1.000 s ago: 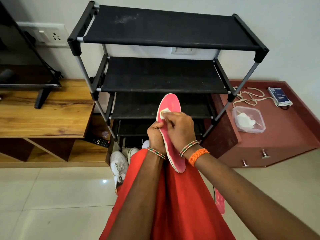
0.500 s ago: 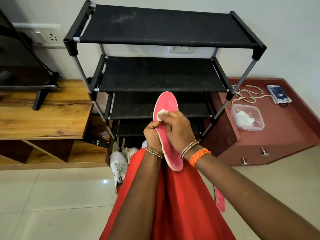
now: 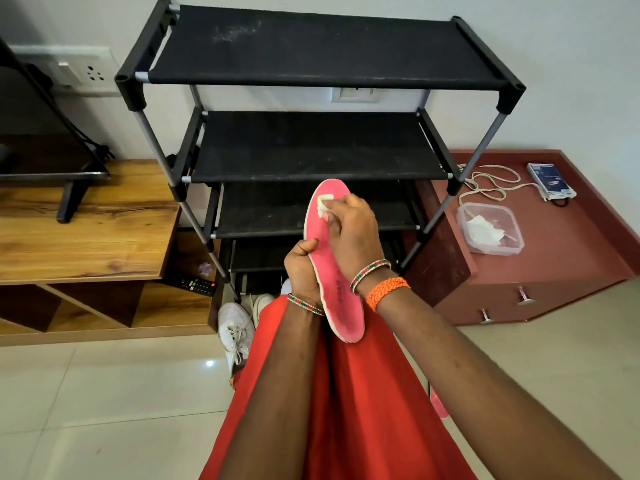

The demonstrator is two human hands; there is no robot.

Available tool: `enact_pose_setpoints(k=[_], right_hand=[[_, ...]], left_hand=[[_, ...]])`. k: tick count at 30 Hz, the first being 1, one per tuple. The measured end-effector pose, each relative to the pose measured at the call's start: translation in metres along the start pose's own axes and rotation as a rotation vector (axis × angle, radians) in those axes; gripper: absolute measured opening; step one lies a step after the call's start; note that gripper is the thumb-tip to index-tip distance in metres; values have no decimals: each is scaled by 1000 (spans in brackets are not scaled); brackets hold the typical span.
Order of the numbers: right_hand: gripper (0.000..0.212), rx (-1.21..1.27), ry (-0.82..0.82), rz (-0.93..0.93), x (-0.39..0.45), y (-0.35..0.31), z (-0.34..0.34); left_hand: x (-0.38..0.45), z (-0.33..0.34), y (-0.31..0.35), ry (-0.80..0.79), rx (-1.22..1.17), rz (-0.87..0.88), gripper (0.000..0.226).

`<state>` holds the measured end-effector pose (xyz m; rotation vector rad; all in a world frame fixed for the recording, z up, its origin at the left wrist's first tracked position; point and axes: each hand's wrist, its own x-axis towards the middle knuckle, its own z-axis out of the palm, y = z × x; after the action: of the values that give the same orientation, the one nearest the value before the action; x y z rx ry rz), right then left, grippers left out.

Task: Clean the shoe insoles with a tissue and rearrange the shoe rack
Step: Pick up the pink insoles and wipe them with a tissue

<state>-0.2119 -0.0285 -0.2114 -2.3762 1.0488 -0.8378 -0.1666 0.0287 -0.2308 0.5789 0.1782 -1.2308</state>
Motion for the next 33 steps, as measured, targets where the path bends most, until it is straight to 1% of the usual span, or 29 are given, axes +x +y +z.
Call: enact_pose_setpoints(k=[3, 4, 7, 9, 11, 12, 14, 15, 17, 20, 22, 25, 27, 30, 33], right_hand=[[24, -37, -1, -59, -18, -6, 1], [23, -40, 9, -52, -20, -8, 0], [21, -12, 52, 13, -4, -9, -3], [21, -18, 52, 77, 9, -13, -7], [26, -25, 54, 133, 15, -15, -8], [27, -30, 54, 146, 14, -15, -6], [25, -45, 53, 145, 7, -15, -1], [24, -48, 56, 139, 1, -15, 1], [23, -78, 68, 122, -13, -14, 4], [19, -211, 109, 77, -28, -13, 2], [14, -272, 152, 76, -22, -9, -1], [11, -298, 209, 83, -4, -9, -3], [12, -288, 245, 113, 7, -8, -7], [15, -237, 233, 165, 12, -6, -8], [10, -206, 226, 145, -3, -5, -4]], left_hand=[[4, -6, 1, -14, -43, 26, 38], [4, -5, 1, -20, -42, 27, 38], [1, -2, 3, -24, 9, 9, 38], [2, -4, 4, 1, 51, -22, 45], [1, -5, 6, 1, 62, -47, 53], [1, -5, 6, 5, 53, -46, 51], [3, -7, 6, 25, 38, -29, 42], [3, -8, 6, 26, 22, -24, 43], [6, -11, 6, 9, -20, -20, 52], [6, -10, 3, -22, -34, -13, 60], [5, -8, 0, -26, -37, -7, 56], [3, -7, 0, -16, -23, 10, 41], [3, -9, -1, 6, -5, 2, 40], [4, -8, -1, 4, -6, -21, 35], [4, -8, -2, -17, -48, -3, 40]])
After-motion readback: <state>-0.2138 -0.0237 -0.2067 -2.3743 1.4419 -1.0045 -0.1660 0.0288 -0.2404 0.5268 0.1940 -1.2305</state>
